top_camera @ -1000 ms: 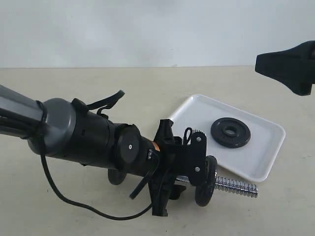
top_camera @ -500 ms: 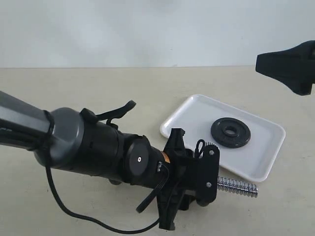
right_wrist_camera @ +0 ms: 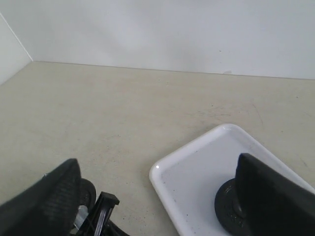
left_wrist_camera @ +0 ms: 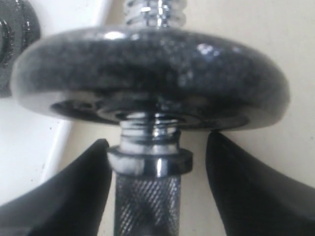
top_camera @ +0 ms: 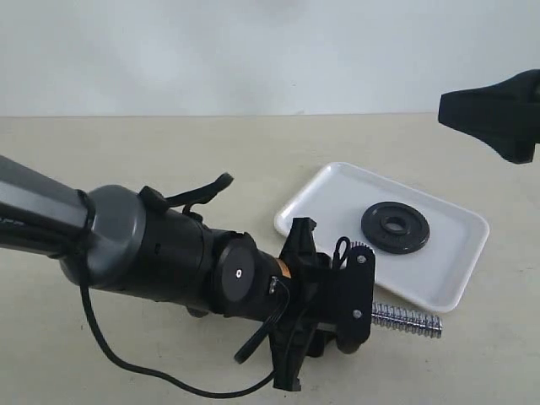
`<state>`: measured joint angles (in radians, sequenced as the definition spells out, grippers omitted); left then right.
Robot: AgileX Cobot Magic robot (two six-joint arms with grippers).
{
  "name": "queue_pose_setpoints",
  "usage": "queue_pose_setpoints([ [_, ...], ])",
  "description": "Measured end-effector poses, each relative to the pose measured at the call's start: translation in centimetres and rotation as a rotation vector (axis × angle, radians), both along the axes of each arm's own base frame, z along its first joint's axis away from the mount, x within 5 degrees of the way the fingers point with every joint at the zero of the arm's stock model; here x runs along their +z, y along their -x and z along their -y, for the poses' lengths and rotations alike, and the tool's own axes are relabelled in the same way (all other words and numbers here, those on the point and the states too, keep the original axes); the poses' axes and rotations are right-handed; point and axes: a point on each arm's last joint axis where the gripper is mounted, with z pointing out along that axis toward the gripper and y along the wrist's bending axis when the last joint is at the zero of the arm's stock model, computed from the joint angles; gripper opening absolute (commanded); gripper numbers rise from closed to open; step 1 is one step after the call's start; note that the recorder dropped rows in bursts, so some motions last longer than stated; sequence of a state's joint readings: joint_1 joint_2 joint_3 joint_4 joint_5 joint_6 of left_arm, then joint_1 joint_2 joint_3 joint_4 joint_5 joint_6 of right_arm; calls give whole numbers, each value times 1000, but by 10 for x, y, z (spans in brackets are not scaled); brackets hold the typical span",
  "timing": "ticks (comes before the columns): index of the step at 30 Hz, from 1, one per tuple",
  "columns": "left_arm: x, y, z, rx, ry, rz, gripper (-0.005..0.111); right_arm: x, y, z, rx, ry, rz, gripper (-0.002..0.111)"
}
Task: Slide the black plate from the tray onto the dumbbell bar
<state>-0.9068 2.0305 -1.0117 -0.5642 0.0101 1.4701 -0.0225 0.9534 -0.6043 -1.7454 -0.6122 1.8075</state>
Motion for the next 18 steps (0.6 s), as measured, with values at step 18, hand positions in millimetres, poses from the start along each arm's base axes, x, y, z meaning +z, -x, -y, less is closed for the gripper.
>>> queue_pose_setpoints([
  [18,0,-5,-5,21,-3,-11,37,0,0,0,4,-1,-1,77],
])
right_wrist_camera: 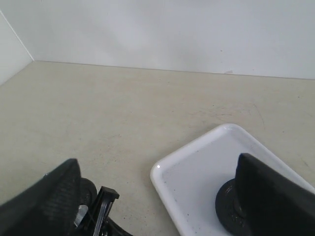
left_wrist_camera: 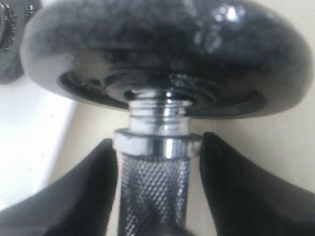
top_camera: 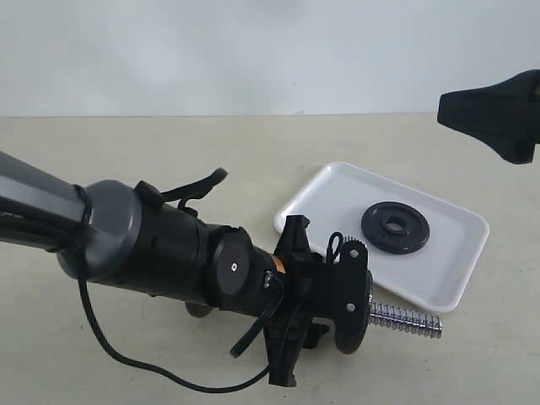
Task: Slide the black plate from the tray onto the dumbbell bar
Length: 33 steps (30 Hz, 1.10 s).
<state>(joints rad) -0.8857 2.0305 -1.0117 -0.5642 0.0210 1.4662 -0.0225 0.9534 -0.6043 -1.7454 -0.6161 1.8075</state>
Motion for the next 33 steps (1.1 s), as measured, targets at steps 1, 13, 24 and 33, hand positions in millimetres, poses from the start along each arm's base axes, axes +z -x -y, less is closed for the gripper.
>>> queue_pose_setpoints([
  [1,-1,0,0,0,-2,-2,32,0,0,0,0,0,0,77],
  [13,-3,0,0,-15,-14,5,4,0,0,0,0,0,0,77],
  [24,-3,0,0,-15,-14,5,4,0,0,0,0,0,0,77],
  [33,5,2,-2,18,12,-17,4,0,0,0,0,0,0,77],
])
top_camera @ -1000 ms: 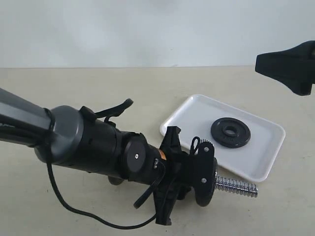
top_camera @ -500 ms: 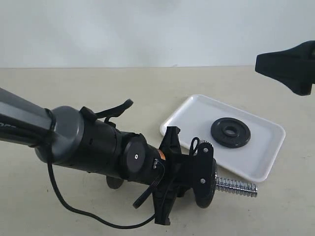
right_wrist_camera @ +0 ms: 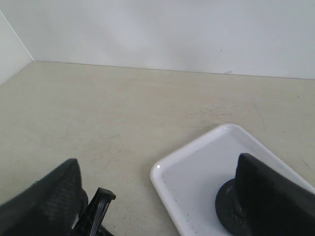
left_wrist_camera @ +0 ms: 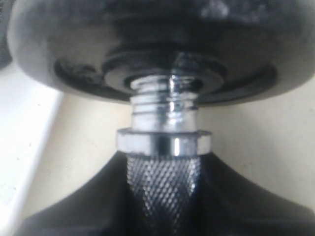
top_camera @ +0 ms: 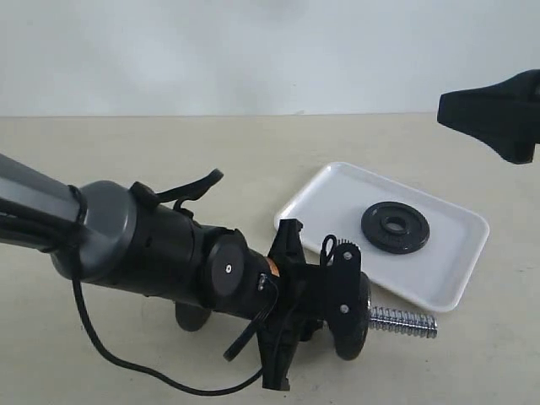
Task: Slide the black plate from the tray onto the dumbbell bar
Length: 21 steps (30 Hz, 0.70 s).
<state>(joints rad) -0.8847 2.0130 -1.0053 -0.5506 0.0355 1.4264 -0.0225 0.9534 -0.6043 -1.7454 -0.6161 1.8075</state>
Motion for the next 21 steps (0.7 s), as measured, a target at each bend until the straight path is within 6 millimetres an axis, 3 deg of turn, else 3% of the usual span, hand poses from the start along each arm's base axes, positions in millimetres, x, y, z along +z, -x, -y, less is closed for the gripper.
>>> queue_pose_setpoints([
  [12,11,15,-9,73,13,-163,4,0,0,0,0,0,0,77],
  [21,27,18,-10,92,57,-168,4,0,0,0,2,0,0,77],
])
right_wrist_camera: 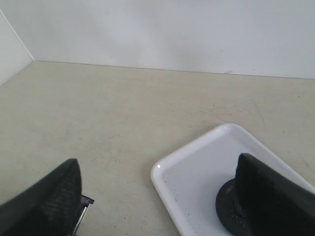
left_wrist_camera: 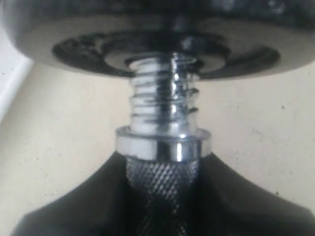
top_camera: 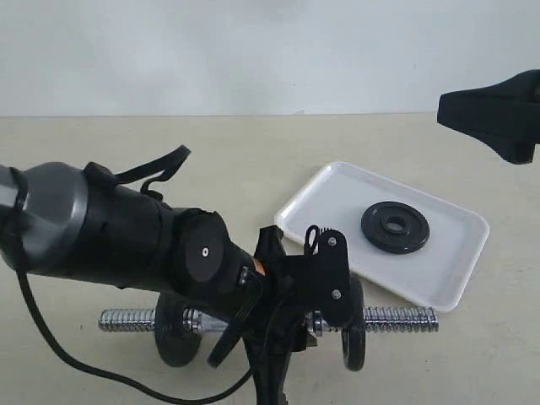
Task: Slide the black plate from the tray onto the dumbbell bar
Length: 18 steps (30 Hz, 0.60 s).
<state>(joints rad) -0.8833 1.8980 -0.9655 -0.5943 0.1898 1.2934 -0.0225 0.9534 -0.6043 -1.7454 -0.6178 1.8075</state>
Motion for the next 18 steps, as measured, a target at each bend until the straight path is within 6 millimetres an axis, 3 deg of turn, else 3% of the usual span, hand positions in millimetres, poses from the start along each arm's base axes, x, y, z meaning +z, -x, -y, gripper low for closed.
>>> queue_pose_setpoints([
  [18,40,5,-6,2,77,28,4,0,0,0,2,0,0,77],
])
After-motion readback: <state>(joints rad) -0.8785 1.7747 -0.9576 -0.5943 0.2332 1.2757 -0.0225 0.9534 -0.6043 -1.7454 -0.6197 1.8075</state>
